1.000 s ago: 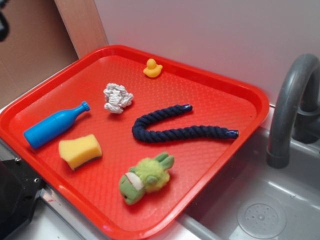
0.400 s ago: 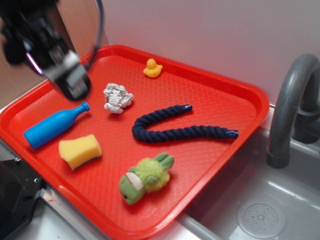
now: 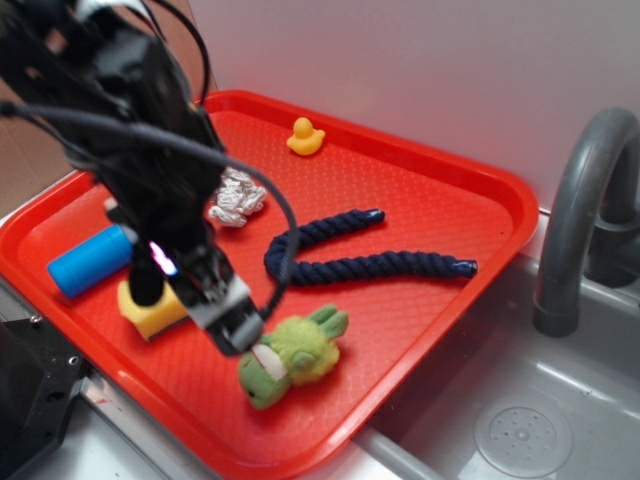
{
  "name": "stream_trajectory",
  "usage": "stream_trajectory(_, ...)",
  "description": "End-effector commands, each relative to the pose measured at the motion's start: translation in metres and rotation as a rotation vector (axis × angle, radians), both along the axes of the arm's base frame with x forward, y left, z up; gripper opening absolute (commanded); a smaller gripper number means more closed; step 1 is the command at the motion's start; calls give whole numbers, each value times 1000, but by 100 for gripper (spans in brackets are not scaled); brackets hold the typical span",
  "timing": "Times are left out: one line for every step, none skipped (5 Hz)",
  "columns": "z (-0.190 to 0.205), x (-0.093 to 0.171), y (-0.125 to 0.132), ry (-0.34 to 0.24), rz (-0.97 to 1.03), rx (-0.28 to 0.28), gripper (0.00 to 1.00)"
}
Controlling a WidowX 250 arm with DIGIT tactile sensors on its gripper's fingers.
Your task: Grab the green animal.
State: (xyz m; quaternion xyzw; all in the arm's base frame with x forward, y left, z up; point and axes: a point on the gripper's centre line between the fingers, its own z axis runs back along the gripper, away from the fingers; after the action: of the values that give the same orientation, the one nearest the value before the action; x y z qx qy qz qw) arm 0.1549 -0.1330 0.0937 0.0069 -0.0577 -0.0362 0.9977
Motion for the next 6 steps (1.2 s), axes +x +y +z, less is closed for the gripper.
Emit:
stream_trajectory(-47,32,-19,-68,72,-60,100)
stream_trajectory(-54,39,-20,-88,29,-35,0)
stream_trajectory(-42,31,-10,-87,21,-39,0)
stream_trajectory(-12,34,15,-56,53,6,0)
stream_trajectory(40,49,28,-21,162,93,0)
stream_trajectory(85,62,51,-57,316,155,0)
